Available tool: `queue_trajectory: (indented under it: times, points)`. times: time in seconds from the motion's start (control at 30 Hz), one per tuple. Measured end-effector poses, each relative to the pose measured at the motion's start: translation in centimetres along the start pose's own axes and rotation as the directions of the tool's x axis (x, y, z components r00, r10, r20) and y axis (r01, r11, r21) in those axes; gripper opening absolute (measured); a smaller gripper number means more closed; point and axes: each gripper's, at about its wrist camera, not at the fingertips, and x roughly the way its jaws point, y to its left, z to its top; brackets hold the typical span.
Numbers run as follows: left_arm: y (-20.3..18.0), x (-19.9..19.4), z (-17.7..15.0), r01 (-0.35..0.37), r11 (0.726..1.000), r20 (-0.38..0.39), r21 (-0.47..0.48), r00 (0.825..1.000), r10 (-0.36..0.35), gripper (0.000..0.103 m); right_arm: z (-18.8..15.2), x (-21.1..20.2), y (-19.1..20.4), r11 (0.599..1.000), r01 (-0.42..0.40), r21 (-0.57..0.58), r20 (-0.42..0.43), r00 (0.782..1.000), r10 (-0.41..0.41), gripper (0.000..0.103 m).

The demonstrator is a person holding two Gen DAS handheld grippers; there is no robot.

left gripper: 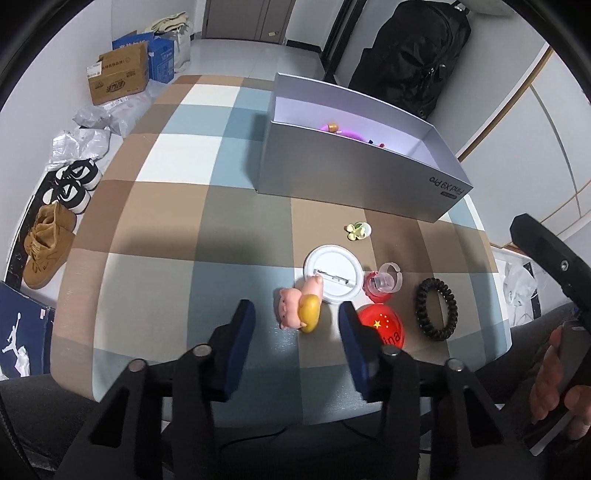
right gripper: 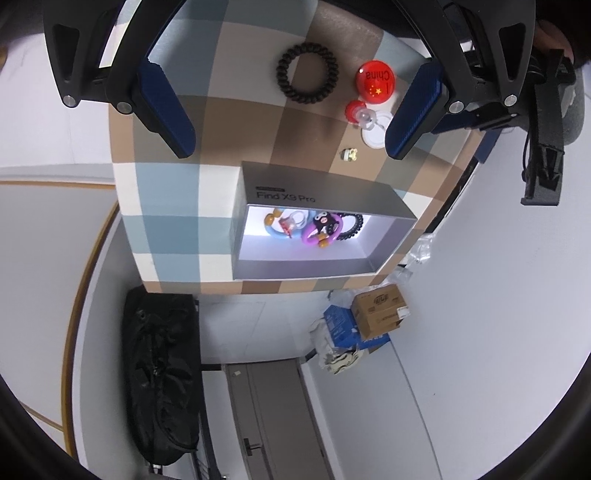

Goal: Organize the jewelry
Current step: 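Lower the left tool onto the pink pig figure and grasp it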

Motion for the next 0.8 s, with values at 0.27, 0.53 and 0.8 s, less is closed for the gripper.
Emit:
queue_trajectory:
  times: [0.27,0.53,0.8]
  points:
    - [0.1,0.4,0.4,0.023,1.0,-0.013,-0.011,1.0,-0.023,0.019,0.1,-0.1,-0.4,1.0,-0.005,0.02,-0.008,1.0,0.005,0.103]
    - [0.0,0.3,0.5,0.014,1.0,-0.017,0.001,1.0,-0.014,0.019,-0.2,0.1,-0.1,1.0,-0.022,0.007,-0.037,0.999,0.023,0.099]
    - [0.8,-0.1,0.8,0.038,0.998,-0.013,-0.051,0.999,-0.039,0.019,-0.8,1.4,-1.3,0.985,-0.121,0.125,-0.121,0.983,0.136,0.095]
